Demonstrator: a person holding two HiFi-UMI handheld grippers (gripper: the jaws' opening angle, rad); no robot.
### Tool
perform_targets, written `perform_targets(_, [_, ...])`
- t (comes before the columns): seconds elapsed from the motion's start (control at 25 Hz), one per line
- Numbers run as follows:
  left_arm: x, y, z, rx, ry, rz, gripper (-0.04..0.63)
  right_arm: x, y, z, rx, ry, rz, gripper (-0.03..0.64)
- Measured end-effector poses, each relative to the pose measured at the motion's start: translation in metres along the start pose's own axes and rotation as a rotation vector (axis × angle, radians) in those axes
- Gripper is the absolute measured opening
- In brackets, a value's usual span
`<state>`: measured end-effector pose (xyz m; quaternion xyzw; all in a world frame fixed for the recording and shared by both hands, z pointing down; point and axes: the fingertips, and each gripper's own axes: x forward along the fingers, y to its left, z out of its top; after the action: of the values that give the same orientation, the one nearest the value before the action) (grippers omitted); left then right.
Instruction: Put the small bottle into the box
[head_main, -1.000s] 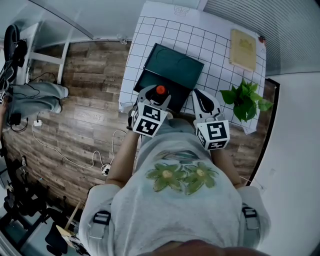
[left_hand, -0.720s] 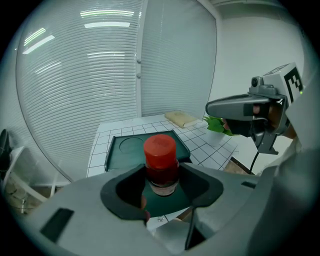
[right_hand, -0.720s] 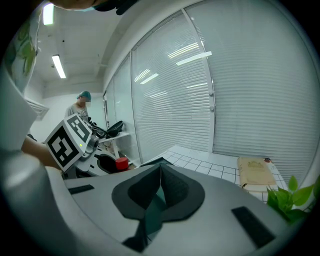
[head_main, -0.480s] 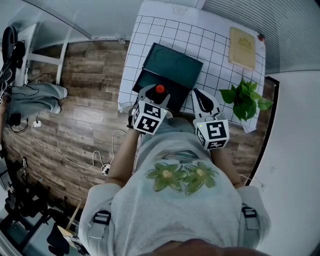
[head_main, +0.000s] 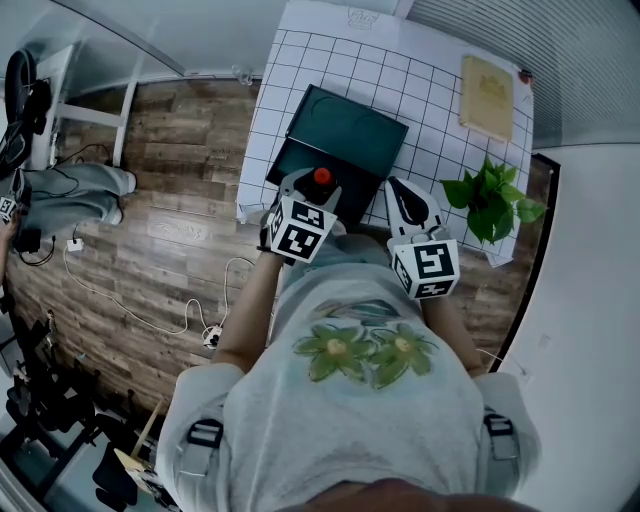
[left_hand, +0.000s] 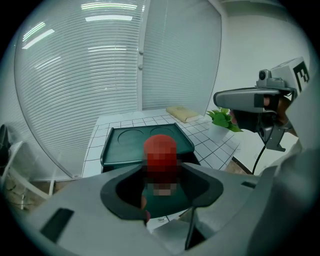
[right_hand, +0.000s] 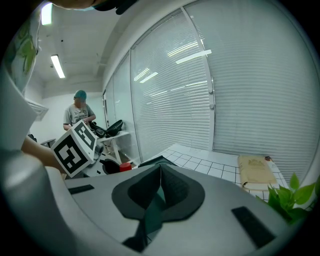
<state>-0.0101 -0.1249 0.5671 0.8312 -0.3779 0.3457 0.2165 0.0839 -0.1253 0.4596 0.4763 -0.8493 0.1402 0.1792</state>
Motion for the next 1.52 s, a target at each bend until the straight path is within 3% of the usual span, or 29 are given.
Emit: perform_targets(1.52, [0.044,0.008,-0.020,0.003,0.089,-0.011,0.221,0.007,-0.010,-0.006,-0.018,0.045,-0.008,0.008])
